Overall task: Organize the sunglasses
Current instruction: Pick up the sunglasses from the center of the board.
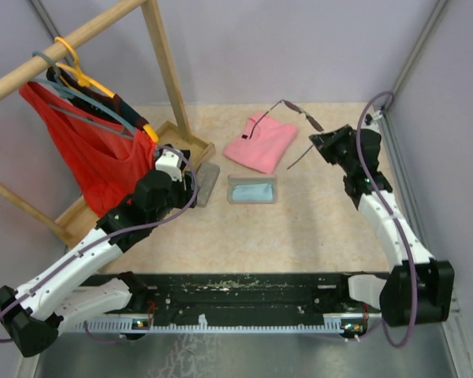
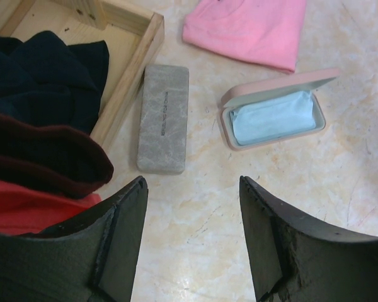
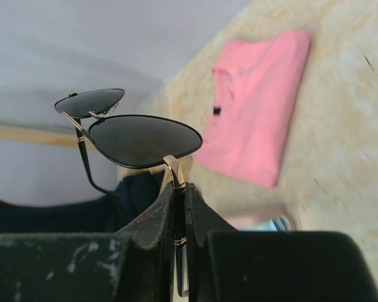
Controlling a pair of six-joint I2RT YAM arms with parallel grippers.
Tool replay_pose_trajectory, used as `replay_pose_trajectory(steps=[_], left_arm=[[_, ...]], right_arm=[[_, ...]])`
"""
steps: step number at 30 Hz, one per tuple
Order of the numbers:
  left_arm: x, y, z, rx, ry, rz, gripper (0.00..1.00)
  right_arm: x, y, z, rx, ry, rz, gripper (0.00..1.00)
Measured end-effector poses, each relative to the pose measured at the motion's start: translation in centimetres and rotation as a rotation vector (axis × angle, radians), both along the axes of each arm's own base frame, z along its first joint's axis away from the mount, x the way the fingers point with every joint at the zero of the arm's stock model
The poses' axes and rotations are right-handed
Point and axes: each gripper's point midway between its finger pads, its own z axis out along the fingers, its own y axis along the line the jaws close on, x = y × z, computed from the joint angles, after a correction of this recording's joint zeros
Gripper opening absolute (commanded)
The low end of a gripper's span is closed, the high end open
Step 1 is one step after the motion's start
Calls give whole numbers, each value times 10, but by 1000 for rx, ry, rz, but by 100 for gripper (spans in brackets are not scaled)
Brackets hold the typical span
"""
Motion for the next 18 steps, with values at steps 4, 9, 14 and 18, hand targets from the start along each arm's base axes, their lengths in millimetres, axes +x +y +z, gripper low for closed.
replay_pose_trajectory(steps=[4, 9, 14, 18], left_arm=[[8, -6, 10, -5, -8, 3, 66], [16, -19, 6, -2, 11, -18, 65], [20, -41, -6, -18, 51, -81, 64], [23, -64, -24, -22, 106, -133, 64]], right_arm=[[-51, 2, -20, -42, 42, 93, 0], [-107, 15, -77, -24, 173, 223, 0], [-147, 26, -114, 43, 258, 295, 0], [-159, 30, -109, 74, 231, 319, 0]])
